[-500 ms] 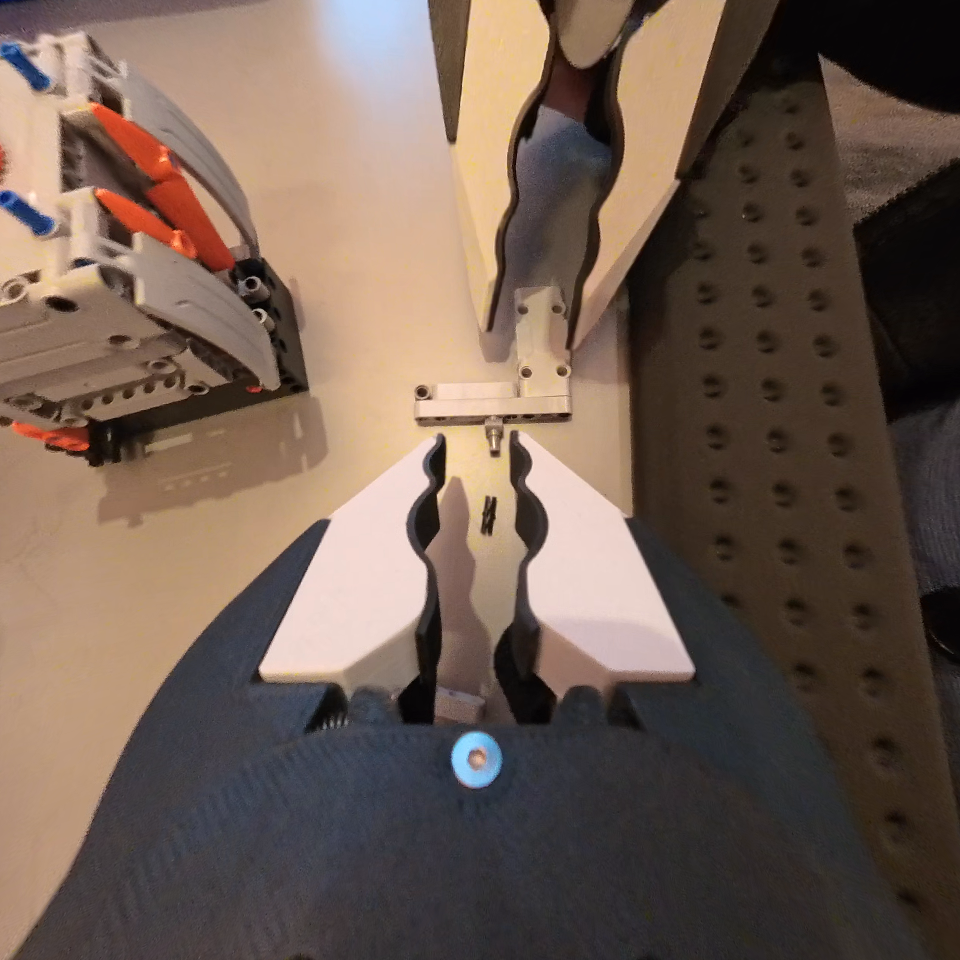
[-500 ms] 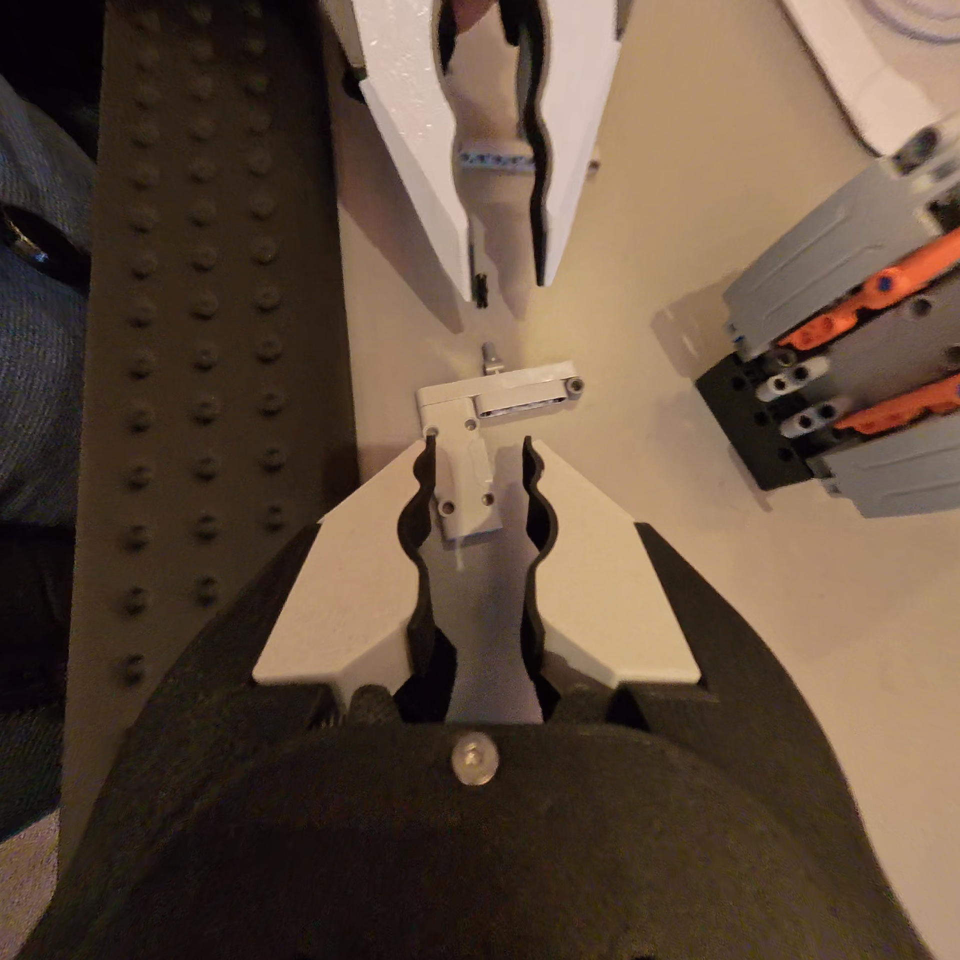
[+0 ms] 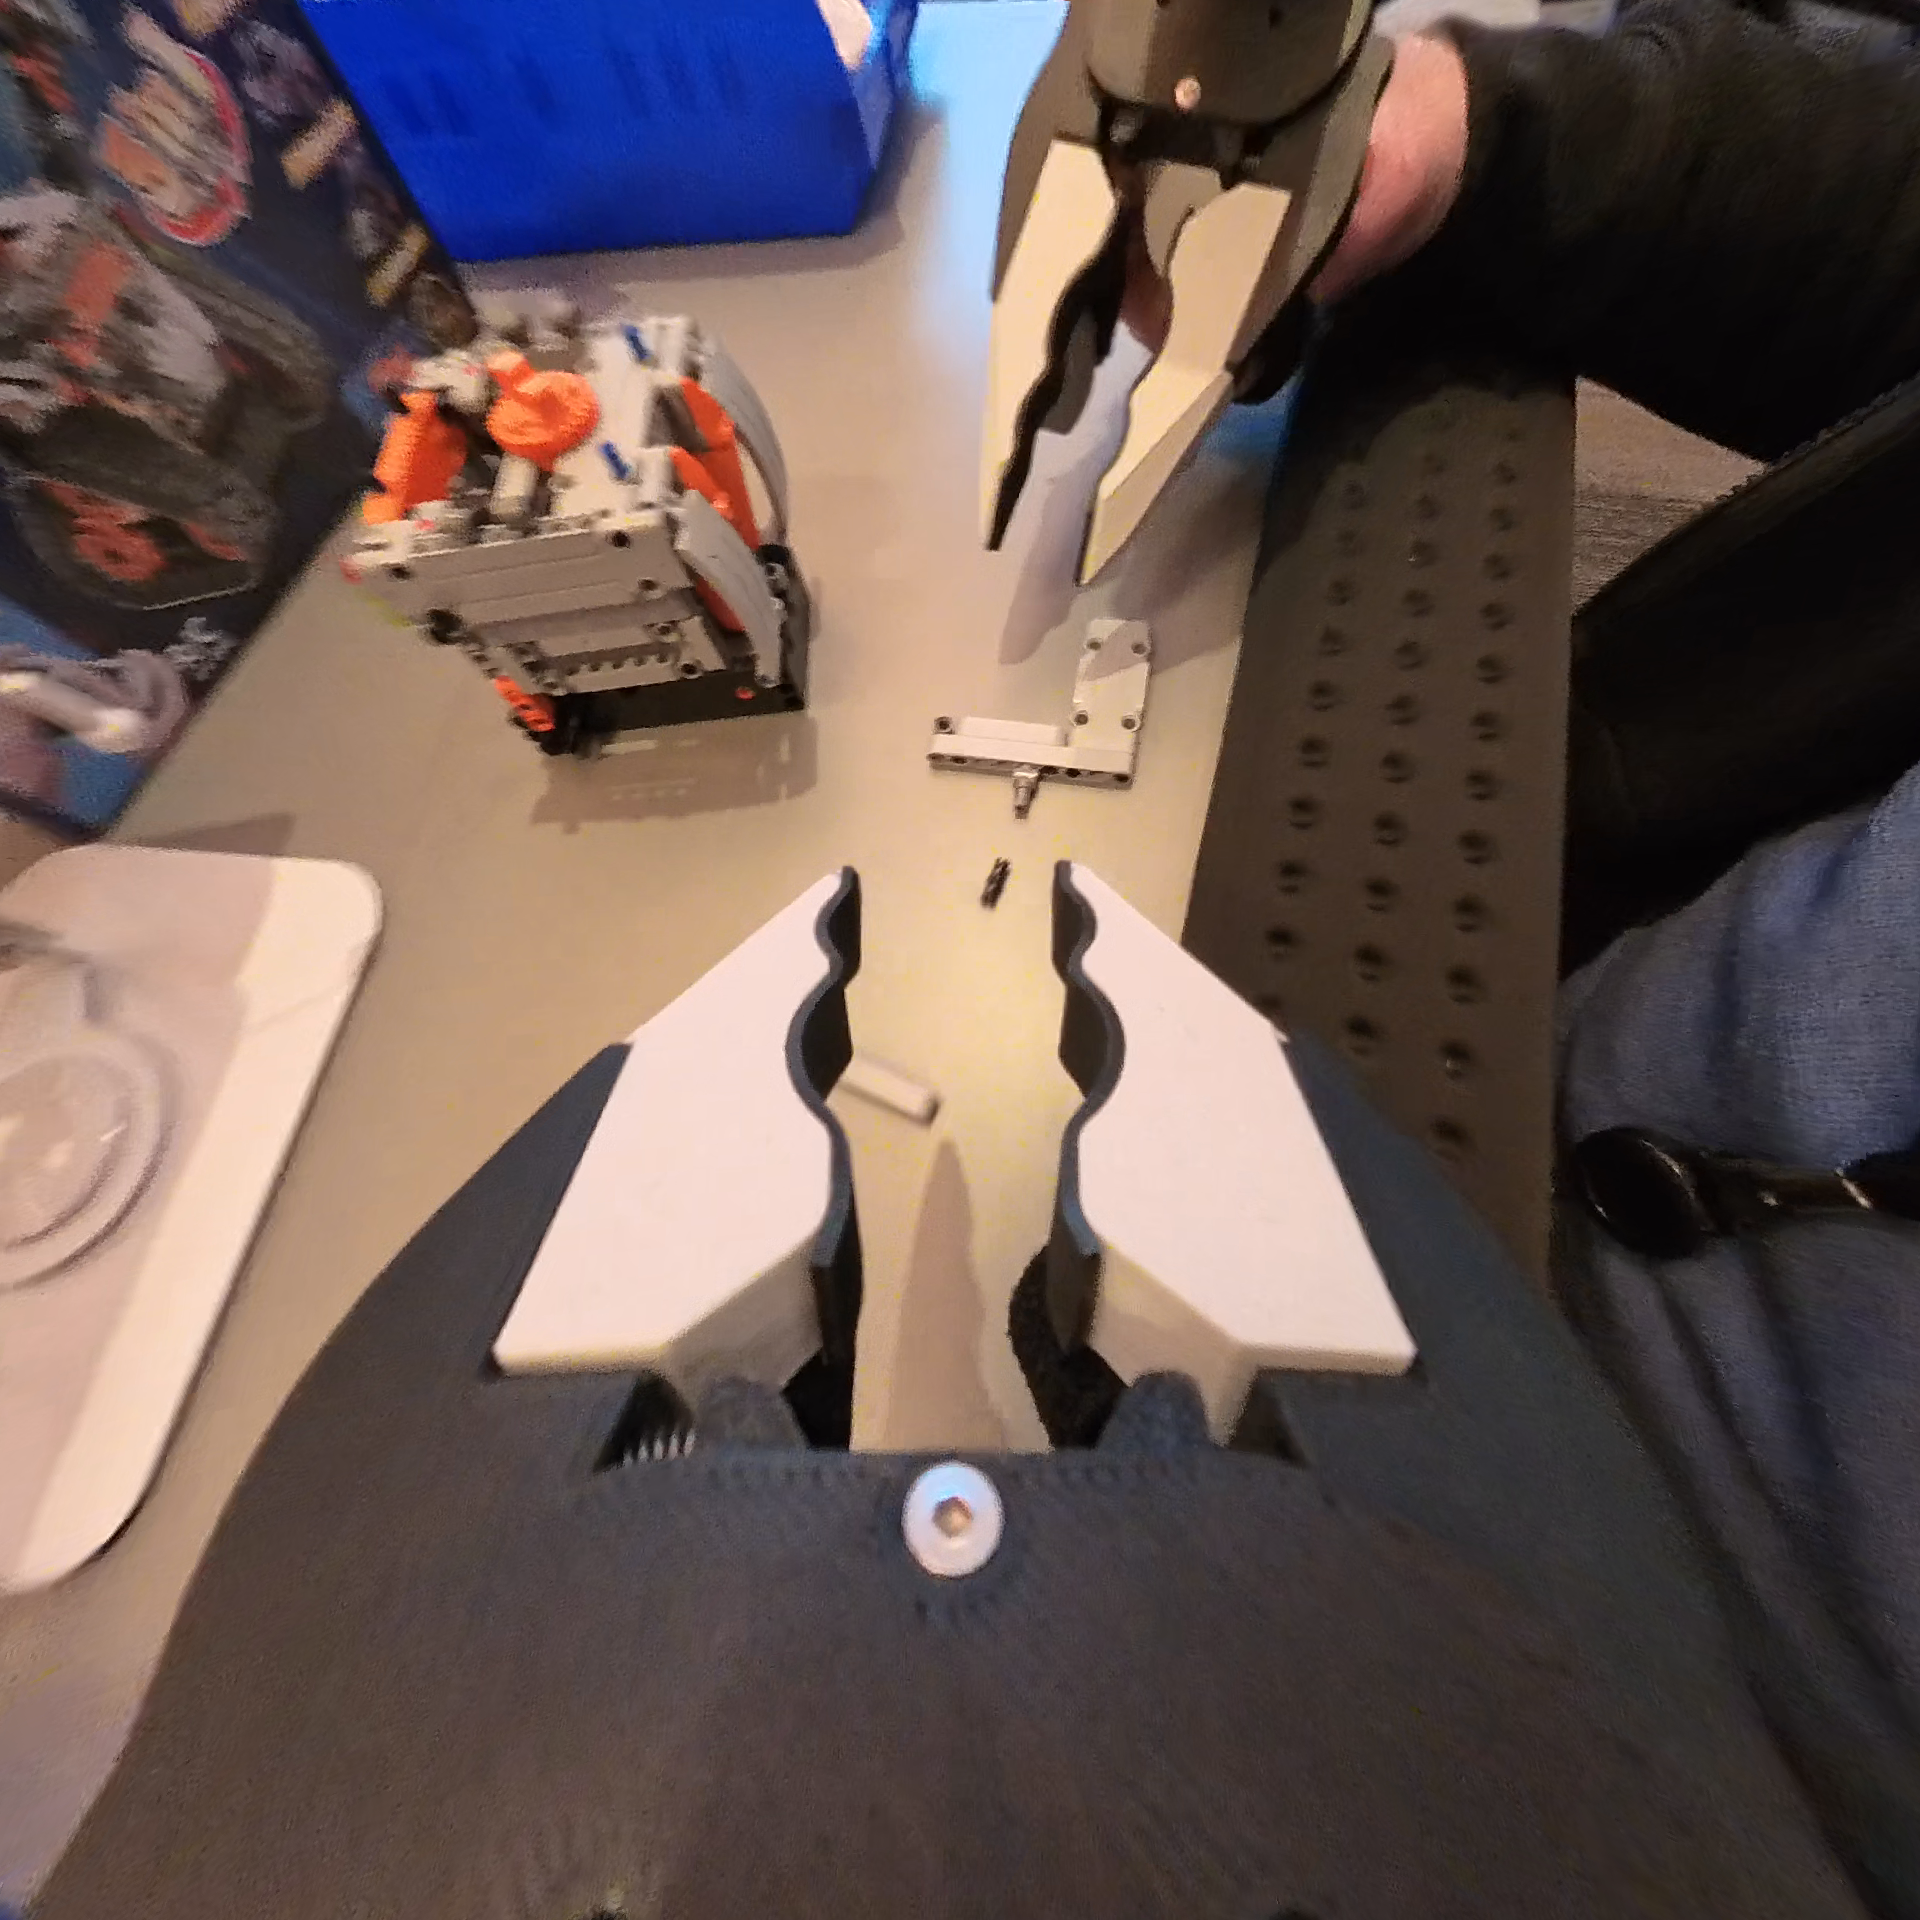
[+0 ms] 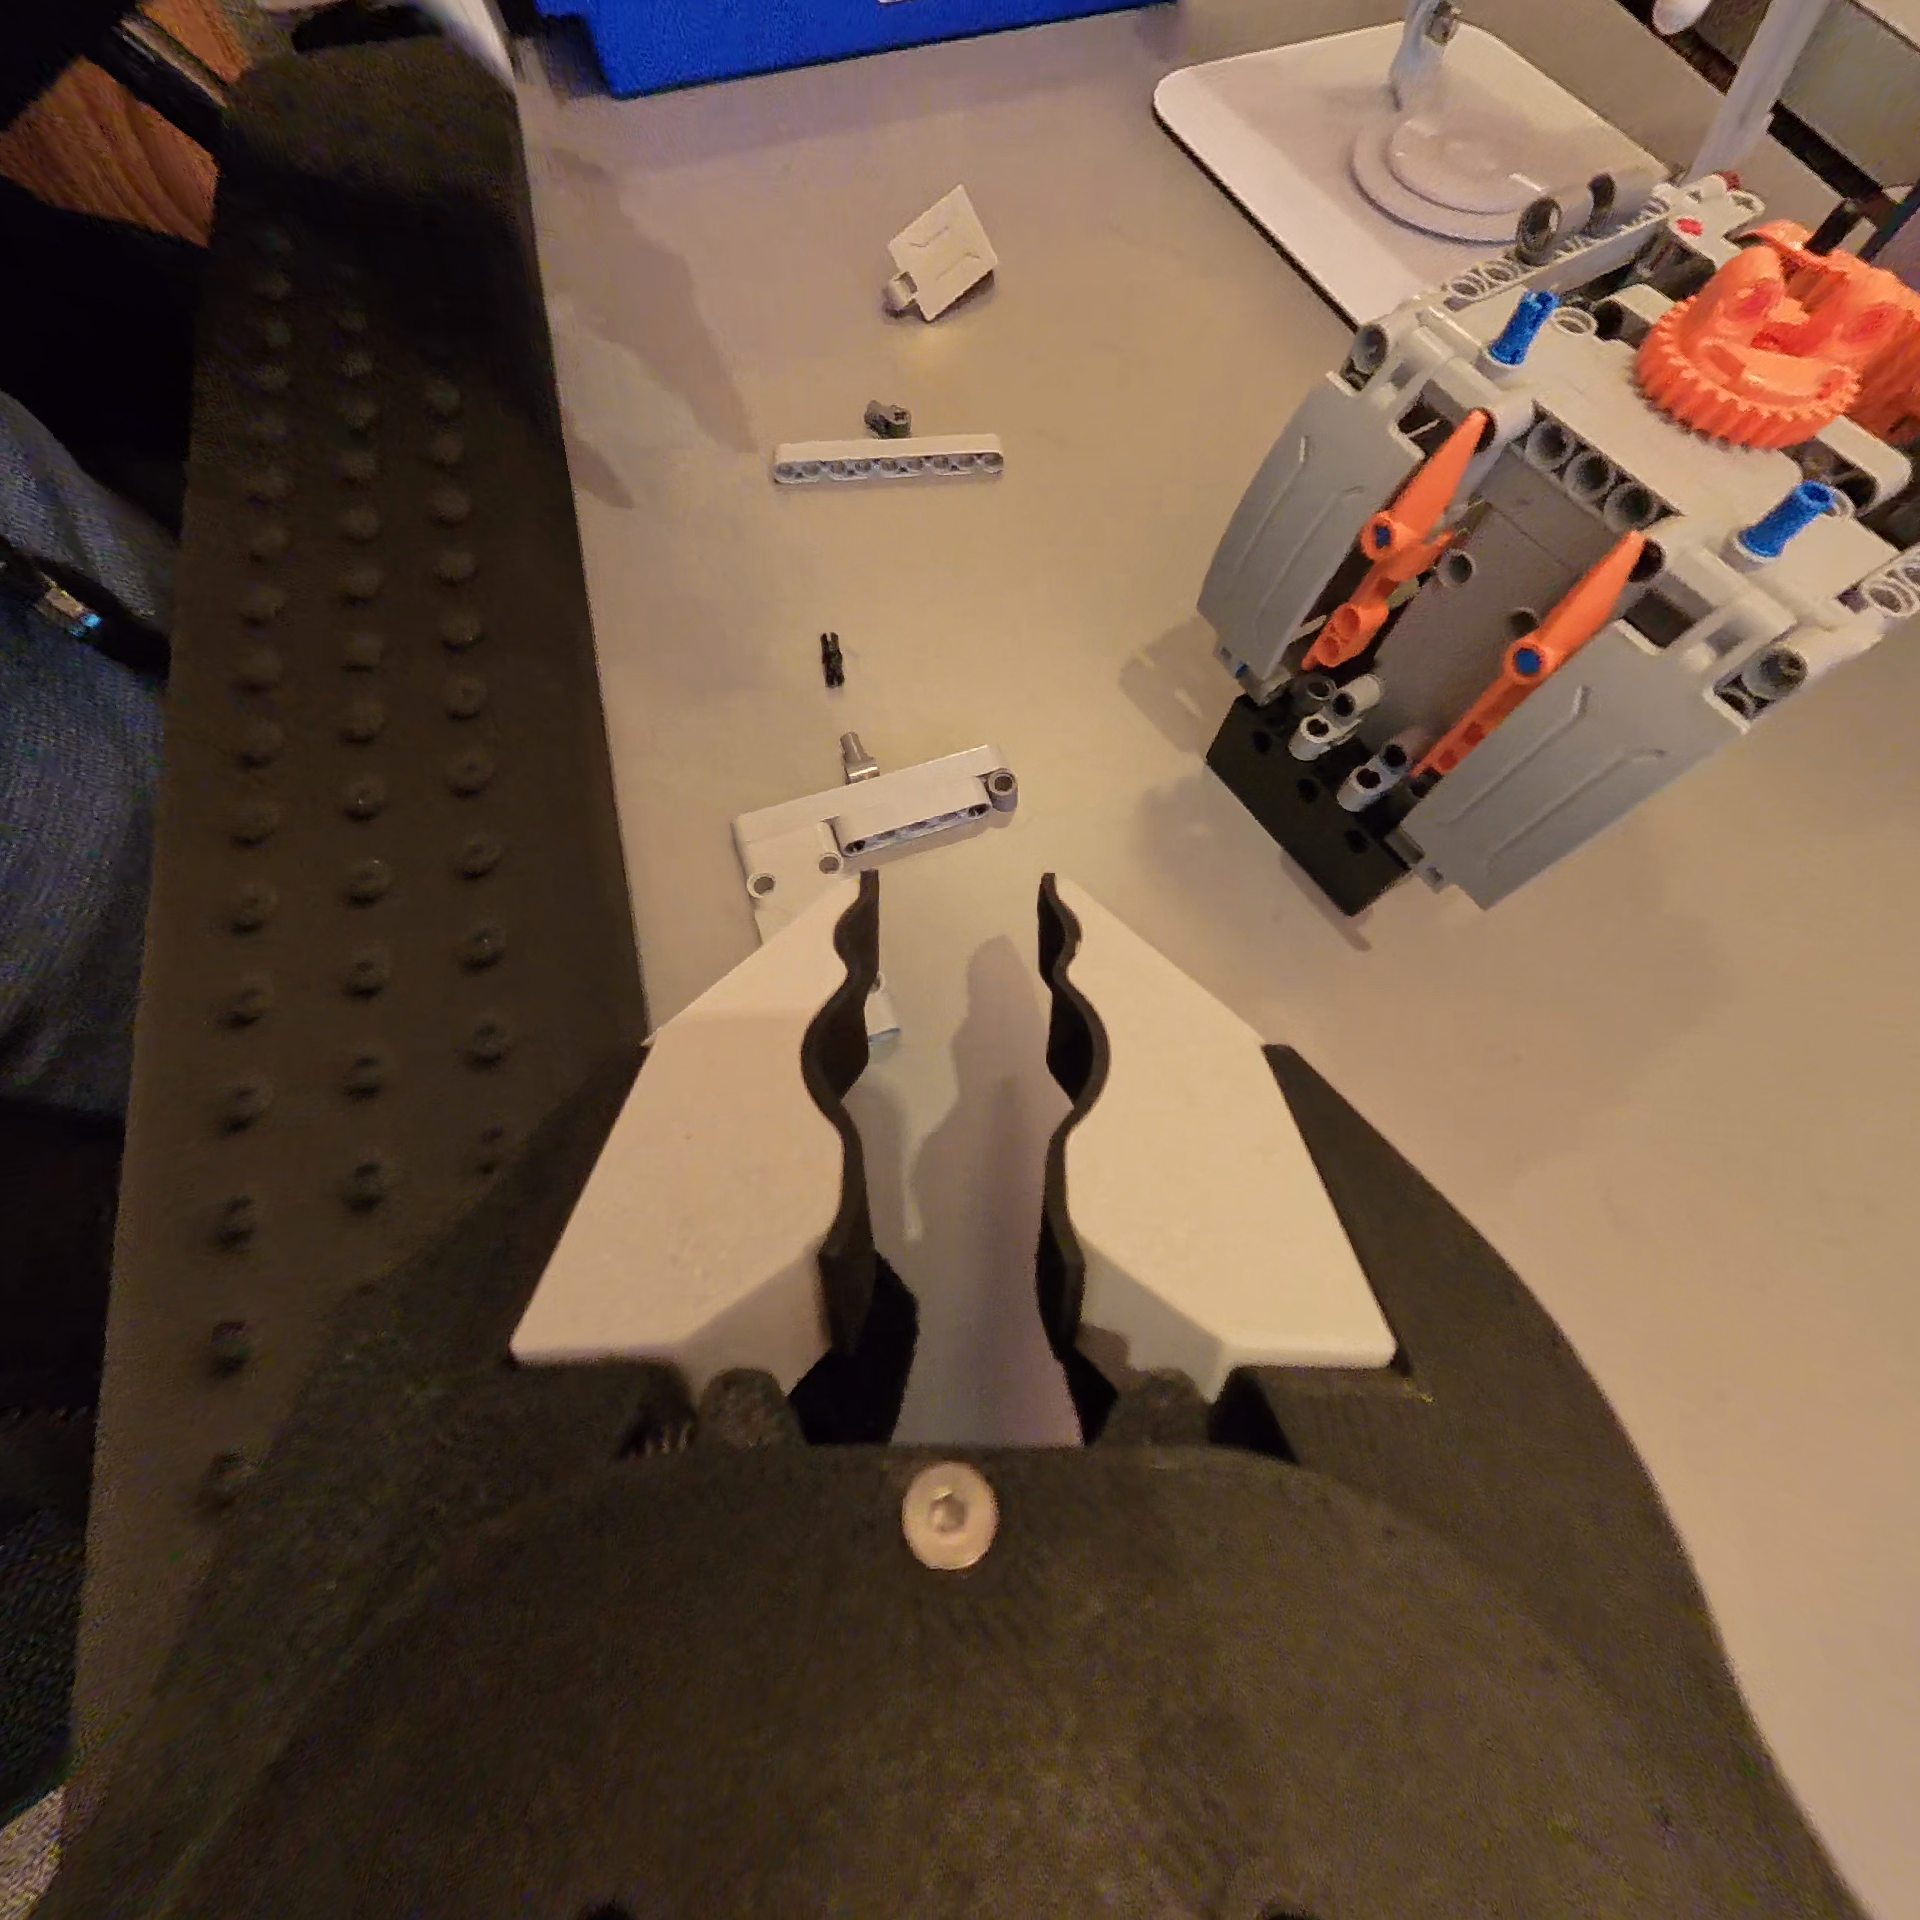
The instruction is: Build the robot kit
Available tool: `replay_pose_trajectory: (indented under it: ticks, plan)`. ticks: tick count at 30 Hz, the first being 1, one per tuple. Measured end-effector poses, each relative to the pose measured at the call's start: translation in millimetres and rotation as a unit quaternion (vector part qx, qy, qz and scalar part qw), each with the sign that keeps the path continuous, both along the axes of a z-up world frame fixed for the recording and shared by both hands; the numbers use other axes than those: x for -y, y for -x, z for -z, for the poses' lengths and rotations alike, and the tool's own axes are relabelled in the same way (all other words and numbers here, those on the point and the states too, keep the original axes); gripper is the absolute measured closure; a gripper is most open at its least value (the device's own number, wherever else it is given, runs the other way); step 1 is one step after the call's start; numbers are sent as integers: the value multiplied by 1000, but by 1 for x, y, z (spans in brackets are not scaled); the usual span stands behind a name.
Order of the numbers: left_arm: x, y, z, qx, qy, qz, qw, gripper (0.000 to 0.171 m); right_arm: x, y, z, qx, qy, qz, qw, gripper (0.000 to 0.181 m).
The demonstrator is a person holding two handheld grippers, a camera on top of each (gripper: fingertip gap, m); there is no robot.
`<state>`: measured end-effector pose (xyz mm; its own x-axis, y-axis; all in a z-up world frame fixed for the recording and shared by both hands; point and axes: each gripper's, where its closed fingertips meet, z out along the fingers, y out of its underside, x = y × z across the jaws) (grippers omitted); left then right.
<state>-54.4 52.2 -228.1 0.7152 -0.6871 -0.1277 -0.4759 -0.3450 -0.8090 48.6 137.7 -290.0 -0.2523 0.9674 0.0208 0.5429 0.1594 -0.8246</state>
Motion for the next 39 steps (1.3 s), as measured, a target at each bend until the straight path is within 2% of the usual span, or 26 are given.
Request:
replay_pose_trajectory:
  ticks: [6,11,16,19,24,29,33,36,39]
  plan:
    - [38,89,-44,-63,-26,-118,991,138,-4,-1,5,6,7,8,1000,153]
    - [83,190,-63,-116,-14,-245,963,140,-6,-1,11,18,10,12,1000,152]
    - [119,264,-57,-113,27,-332,936,141,-8,-1,17,32,14,17,999,152]
    - [124,296,-48,-119,49,-369,920,145,-10,-1,18,35,13,22,999,152]
    - [117,318,-31,-141,88,-379,910,144,-11,1,14,28,2,29,999,152]
    - [104,321,-21,-135,106,-367,914,143,-7,11,3,13,-18,37,999,152]
    - [95,314,-17,-130,102,-355,920,144,13,38,-5,24,-12,27,999,143]
    - [90,305,-13,-126,101,-343,925,143,17,58,-6,34,-40,30,998,142]
    - [89,304,-8,-124,103,-340,927,142,19,70,-19,28,-9,32,999,139]
